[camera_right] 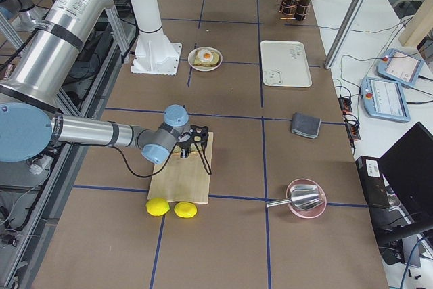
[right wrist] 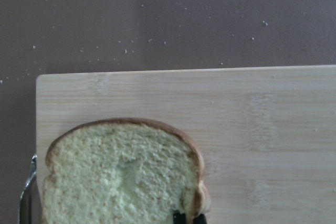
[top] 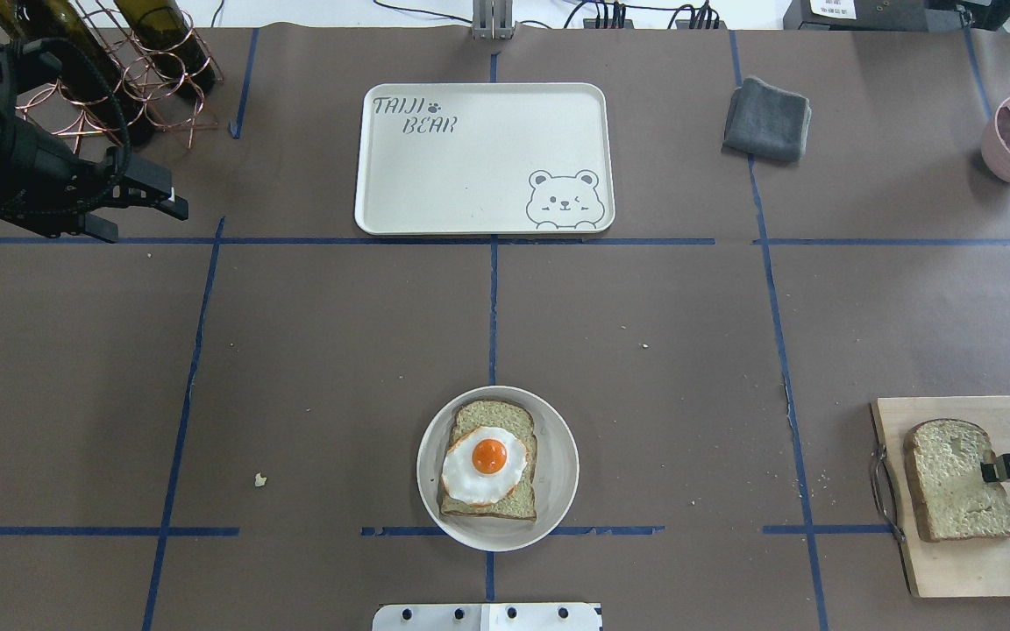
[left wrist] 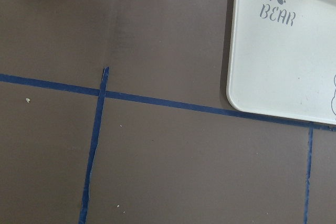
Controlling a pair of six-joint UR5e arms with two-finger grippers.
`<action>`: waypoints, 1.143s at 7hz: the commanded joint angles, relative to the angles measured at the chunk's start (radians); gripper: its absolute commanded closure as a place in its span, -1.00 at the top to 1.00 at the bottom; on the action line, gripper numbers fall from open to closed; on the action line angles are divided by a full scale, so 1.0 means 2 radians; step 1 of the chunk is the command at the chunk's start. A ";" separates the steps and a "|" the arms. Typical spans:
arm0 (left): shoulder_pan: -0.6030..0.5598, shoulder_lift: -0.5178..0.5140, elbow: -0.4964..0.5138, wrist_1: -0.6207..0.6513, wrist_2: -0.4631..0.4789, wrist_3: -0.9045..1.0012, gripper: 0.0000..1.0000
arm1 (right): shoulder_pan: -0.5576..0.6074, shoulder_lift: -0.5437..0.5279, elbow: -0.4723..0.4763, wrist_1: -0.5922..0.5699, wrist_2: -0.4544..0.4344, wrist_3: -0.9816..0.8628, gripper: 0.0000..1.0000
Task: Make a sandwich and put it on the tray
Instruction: 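Lift the bread slice with the right gripper and carry it over the plate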
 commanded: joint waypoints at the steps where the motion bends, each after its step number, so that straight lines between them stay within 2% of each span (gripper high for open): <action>1: 0.000 0.000 0.000 0.000 0.000 0.000 1.00 | 0.002 -0.001 0.000 0.032 0.002 -0.006 -1.00; 3: 0.000 0.000 0.001 0.000 0.000 -0.001 1.00 | 0.024 0.000 0.006 0.075 0.044 -0.001 -1.00; 5: 0.000 0.000 0.002 0.000 0.000 -0.001 1.00 | 0.108 0.021 0.005 0.105 0.144 0.004 -1.00; 6: 0.000 0.001 0.002 0.000 0.000 -0.001 1.00 | 0.130 0.032 0.012 0.108 0.175 0.010 -1.00; 7: 0.000 0.001 0.002 0.000 0.000 -0.001 1.00 | 0.130 0.060 0.025 0.108 0.181 0.043 -1.00; 8: 0.000 0.001 0.003 0.000 0.000 -0.001 1.00 | 0.130 0.111 0.027 0.107 0.181 0.102 -1.00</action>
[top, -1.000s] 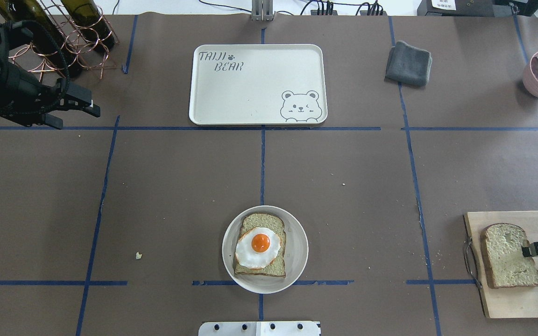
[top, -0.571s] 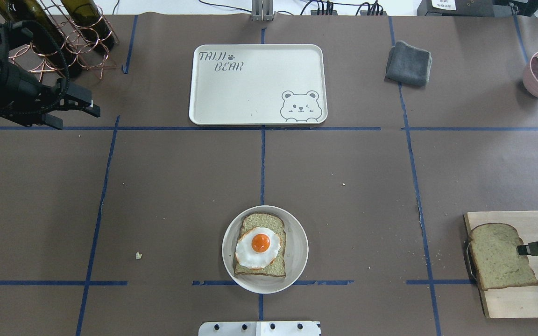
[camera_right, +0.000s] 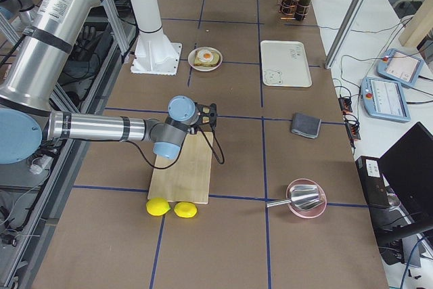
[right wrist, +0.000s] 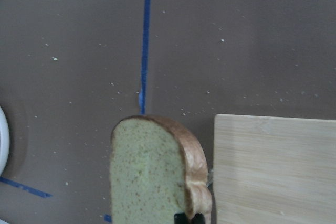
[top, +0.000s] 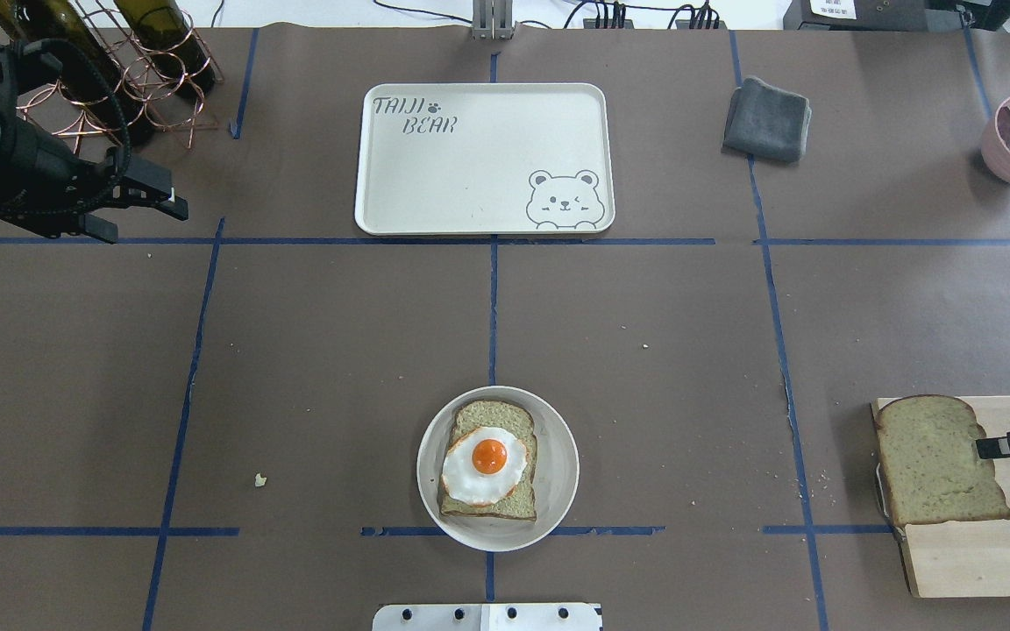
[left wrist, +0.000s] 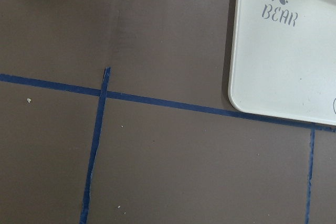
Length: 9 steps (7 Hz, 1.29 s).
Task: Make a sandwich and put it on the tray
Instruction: 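Lift the bread slice with the right gripper and carry it over the plate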
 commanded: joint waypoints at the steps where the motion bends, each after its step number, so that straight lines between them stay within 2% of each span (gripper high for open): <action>1: 0.001 0.000 0.007 0.000 0.000 0.001 1.00 | 0.003 0.116 0.003 -0.008 0.009 0.096 -1.00; 2: 0.001 -0.001 0.010 -0.002 -0.001 0.001 1.00 | -0.012 0.175 -0.006 -0.033 0.009 0.125 -1.00; 4: 0.001 0.000 0.028 -0.027 -0.002 -0.002 1.00 | -0.072 0.276 -0.009 -0.135 -0.022 0.127 -1.00; 5: 0.001 0.001 0.035 -0.037 -0.002 -0.002 1.00 | -0.123 0.313 -0.009 -0.160 -0.081 0.149 -1.00; 7: 0.001 0.004 0.034 -0.038 -0.002 -0.005 1.00 | -0.227 0.331 -0.013 -0.164 -0.200 0.157 -1.00; 8: 0.001 0.004 0.034 -0.038 -0.002 -0.008 1.00 | -0.260 0.340 -0.025 -0.164 -0.236 0.157 -1.00; 9: 0.001 0.004 0.035 -0.038 -0.002 -0.007 1.00 | -0.276 0.356 -0.045 -0.164 -0.252 0.157 -1.00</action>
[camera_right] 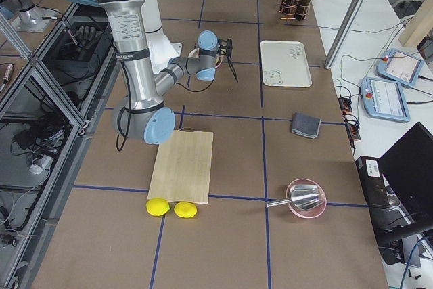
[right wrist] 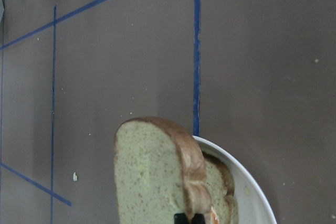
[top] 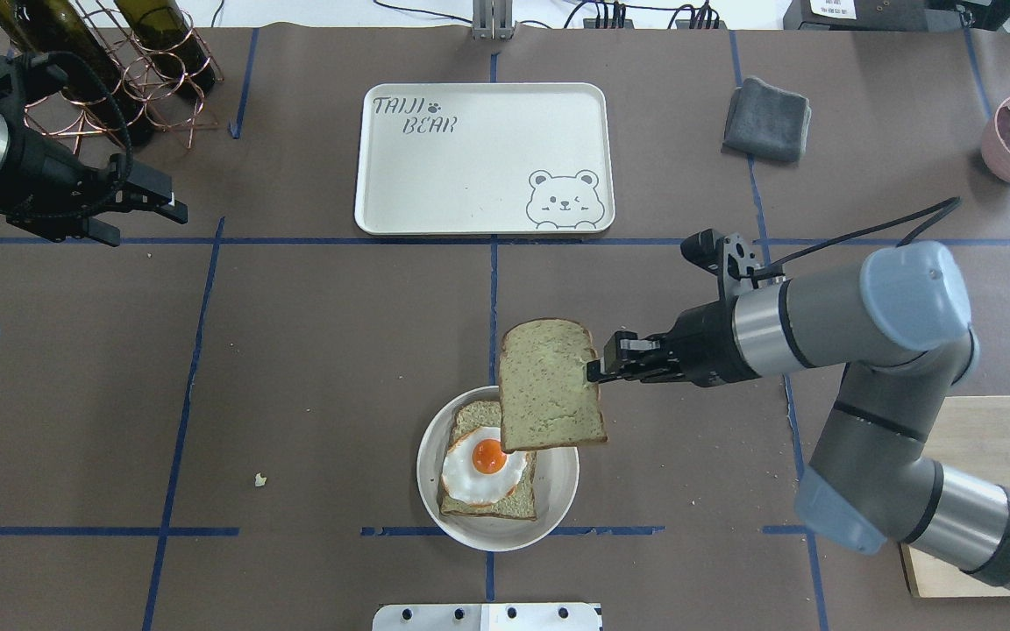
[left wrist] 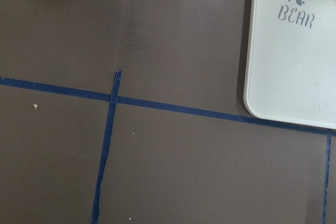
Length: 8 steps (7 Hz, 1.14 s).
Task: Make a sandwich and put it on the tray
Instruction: 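Lower the bread slice onto the egg toast and open the right gripper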
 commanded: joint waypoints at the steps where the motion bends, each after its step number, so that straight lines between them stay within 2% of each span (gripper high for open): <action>1: 0.000 0.001 0.001 -0.001 0.000 -0.001 1.00 | -0.034 0.023 -0.027 -0.001 -0.041 0.001 -1.00; 5: 0.000 0.001 0.006 -0.003 0.000 -0.001 1.00 | -0.044 0.028 -0.025 -0.030 -0.047 0.001 -1.00; 6: 0.000 0.000 0.011 -0.005 0.000 -0.001 1.00 | -0.042 0.025 -0.023 -0.030 -0.044 0.000 -0.93; 7: 0.000 0.000 0.011 -0.008 0.000 -0.003 1.00 | -0.041 0.020 -0.022 -0.030 -0.043 0.000 -0.63; 8: 0.001 -0.001 0.010 -0.008 0.000 -0.010 1.00 | -0.042 0.020 -0.021 -0.030 -0.044 0.000 0.63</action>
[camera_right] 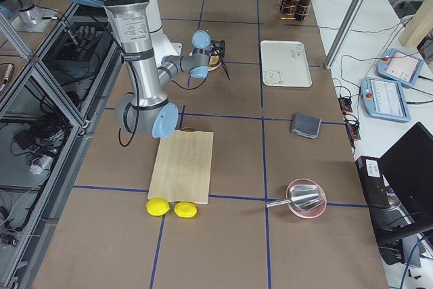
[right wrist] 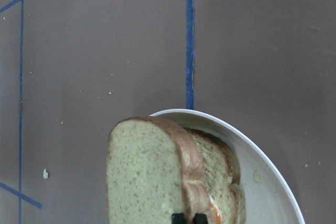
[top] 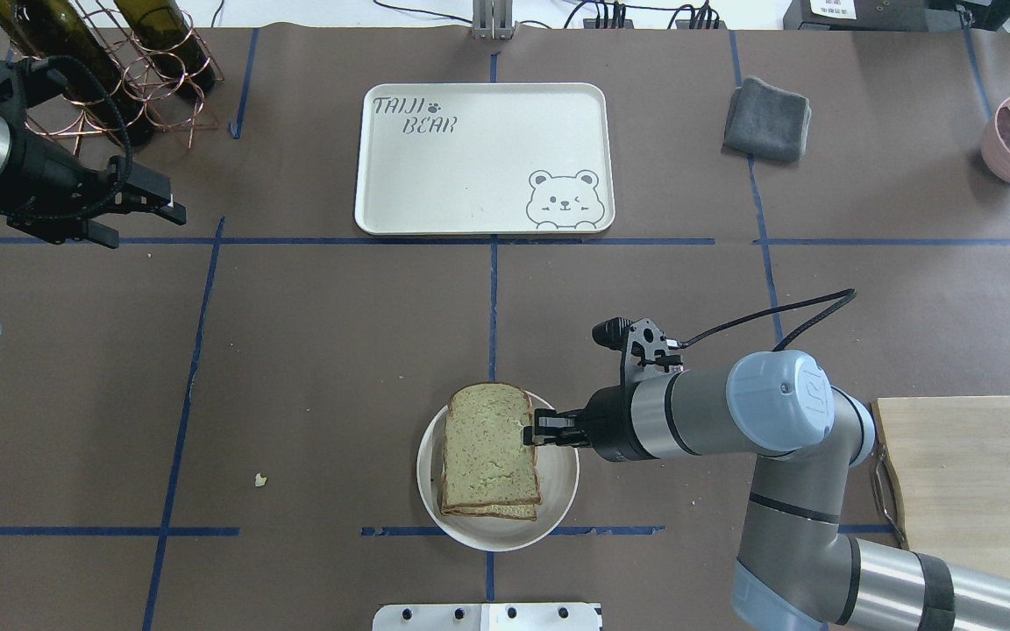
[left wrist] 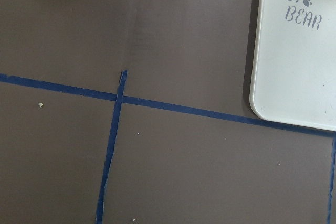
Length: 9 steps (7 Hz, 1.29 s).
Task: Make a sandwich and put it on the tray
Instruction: 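Lower the bread slice onto the egg toast and open the right gripper, then withdraw the right gripper while the left gripper approaches the plate rim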
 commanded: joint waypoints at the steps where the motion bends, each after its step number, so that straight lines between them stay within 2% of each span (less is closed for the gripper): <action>1: 0.001 -0.002 0.000 -0.002 0.000 -0.007 1.00 | 0.002 -0.003 0.001 -0.001 0.000 0.001 1.00; 2: 0.007 -0.003 0.001 -0.009 0.000 -0.008 1.00 | 0.012 -0.008 0.015 -0.025 0.003 0.000 1.00; 4: 0.047 -0.016 -0.002 -0.031 0.011 -0.053 1.00 | 0.050 -0.002 0.079 -0.196 0.030 -0.010 1.00; 6: 0.132 -0.039 -0.019 -0.026 0.096 -0.137 1.00 | 0.094 0.009 0.103 -0.338 0.056 -0.111 1.00; 7: 0.169 -0.048 -0.021 -0.007 0.122 -0.167 1.00 | 0.116 0.008 0.109 -0.385 0.067 -0.160 1.00; 8: 0.203 -0.081 -0.021 0.054 0.164 -0.179 0.96 | 0.144 0.008 0.110 -0.420 0.092 -0.195 1.00; 9: 0.236 -0.113 -0.022 0.107 0.203 -0.185 0.62 | 0.176 0.004 0.111 -0.431 0.116 -0.228 1.00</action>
